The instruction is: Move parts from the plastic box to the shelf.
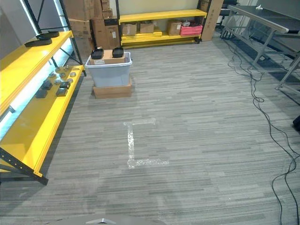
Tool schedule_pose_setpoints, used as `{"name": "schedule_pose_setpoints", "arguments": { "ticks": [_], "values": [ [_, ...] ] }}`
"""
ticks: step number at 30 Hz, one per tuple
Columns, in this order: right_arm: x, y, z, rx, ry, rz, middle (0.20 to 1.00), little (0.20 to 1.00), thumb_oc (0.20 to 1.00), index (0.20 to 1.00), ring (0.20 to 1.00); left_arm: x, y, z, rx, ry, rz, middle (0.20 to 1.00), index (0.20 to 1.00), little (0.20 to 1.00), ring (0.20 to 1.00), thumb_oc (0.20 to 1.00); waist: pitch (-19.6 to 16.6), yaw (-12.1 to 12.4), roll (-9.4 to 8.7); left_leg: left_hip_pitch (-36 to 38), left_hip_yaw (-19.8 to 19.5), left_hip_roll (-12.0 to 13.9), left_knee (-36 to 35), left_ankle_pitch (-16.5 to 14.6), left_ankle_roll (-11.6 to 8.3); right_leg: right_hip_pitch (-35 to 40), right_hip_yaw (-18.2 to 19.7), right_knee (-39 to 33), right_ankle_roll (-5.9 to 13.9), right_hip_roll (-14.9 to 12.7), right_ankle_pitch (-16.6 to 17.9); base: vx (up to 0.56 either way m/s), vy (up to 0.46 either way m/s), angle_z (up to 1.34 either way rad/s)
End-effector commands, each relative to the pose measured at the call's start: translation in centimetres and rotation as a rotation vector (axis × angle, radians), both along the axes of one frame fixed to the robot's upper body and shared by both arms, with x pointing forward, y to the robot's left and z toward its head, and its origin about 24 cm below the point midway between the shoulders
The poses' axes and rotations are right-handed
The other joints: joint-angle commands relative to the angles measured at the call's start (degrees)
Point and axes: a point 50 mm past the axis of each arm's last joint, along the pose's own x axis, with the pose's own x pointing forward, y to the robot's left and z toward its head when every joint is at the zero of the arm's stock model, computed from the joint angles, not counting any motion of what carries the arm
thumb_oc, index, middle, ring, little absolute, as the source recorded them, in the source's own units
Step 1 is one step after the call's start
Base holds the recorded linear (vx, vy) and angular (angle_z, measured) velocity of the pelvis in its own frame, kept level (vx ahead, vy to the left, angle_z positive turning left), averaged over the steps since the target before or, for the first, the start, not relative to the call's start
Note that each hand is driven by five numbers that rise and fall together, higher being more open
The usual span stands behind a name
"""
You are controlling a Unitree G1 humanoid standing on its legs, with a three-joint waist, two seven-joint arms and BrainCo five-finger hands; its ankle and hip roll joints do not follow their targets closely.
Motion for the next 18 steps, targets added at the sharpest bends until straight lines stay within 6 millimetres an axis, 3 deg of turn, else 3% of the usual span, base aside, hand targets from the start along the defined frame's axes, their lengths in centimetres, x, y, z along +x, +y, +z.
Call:
{"name": "schedule_pose_setpoints", "arguments": {
  "ticks": [1, 10, 18],
  "values": [
    [-0.2, 1.3, -0.4, 0.038, 0.022, 0.008, 1.000, 1.000, 1.000, 1.000, 1.000, 2.0, 0.8, 0.5, 0.022, -0.075, 0.050, 1.000, 1.000, 1.000, 1.000, 1.000, -1.14, -0.03, -2.42, 1.48, -2.30, 1.91, -0.59, -4.73, -1.92, 4.62, 4.05, -4.36, 4.96, -3.48, -1.40, 0.00, 0.000, 0.00],
    [-0.1, 2.3, -0.8, 0.073, 0.054, 0.083, 1.000, 1.000, 1.000, 1.000, 1.000, 1.2, -0.1, 0.1, -0.033, -0.051, 0.112, 1.000, 1.000, 1.000, 1.000, 1.000, -1.50, 0.17, -2.75, 1.78, -2.17, 2.12, -1.08, -4.97, -2.19, 4.97, 3.94, -5.14, 4.68, -3.30, -1.40, 0.03, -0.013, -0.02],
    [1.3, 2.4, -0.6, 0.088, 0.011, 0.141, 1.000, 1.000, 1.000, 1.000, 1.000, 3.2, -0.6, 0.5, -0.035, -0.117, 0.035, 1.000, 1.000, 1.000, 1.000, 1.000, -0.93, 1.02, -3.17, -0.11, -3.18, 2.07, -0.71, -4.83, -2.26, 4.18, 3.09, -5.07, 4.88, -3.21, -1.32, -0.03, -0.003, 0.05]
  ]
}}
